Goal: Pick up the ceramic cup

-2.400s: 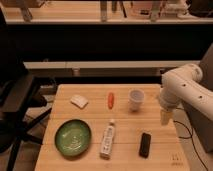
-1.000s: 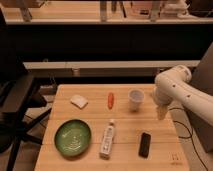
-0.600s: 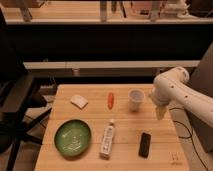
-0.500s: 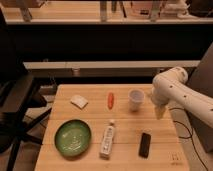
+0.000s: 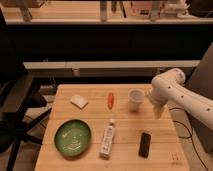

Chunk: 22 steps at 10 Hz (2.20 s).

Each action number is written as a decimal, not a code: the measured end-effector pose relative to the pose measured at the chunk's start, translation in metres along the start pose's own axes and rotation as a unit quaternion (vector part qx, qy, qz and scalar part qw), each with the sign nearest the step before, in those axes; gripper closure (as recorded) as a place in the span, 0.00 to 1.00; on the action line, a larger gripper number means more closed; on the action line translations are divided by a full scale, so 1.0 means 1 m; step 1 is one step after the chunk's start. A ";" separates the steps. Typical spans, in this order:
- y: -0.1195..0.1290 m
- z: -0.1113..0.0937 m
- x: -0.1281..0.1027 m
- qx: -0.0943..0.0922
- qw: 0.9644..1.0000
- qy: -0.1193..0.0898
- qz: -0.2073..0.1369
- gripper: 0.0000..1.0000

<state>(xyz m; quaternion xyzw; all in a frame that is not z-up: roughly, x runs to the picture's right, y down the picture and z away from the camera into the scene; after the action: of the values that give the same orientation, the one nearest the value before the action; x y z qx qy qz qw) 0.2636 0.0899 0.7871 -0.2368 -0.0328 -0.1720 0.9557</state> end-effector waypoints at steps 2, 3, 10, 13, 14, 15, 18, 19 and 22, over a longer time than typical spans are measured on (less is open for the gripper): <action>-0.002 0.006 0.001 0.002 1.000 -0.003 -0.009 0.20; -0.004 0.009 0.001 0.003 1.000 -0.006 -0.014 0.20; -0.010 0.043 -0.003 -0.002 0.999 -0.025 -0.036 0.20; -0.010 0.051 -0.005 -0.009 0.999 -0.029 -0.041 0.20; -0.006 0.054 -0.004 -0.015 0.999 -0.030 -0.041 0.20; -0.005 0.056 -0.003 -0.018 0.999 -0.031 -0.041 0.20; -0.002 0.059 -0.004 -0.024 0.998 -0.036 -0.046 0.20; 0.001 0.060 -0.004 -0.026 0.998 -0.038 -0.047 0.20; 0.005 0.060 -0.004 -0.029 0.997 -0.042 -0.051 0.42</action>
<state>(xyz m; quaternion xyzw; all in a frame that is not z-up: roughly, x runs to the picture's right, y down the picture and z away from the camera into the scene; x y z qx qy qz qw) 0.2626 0.1234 0.8375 -0.2698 -0.0797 -0.2116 0.9360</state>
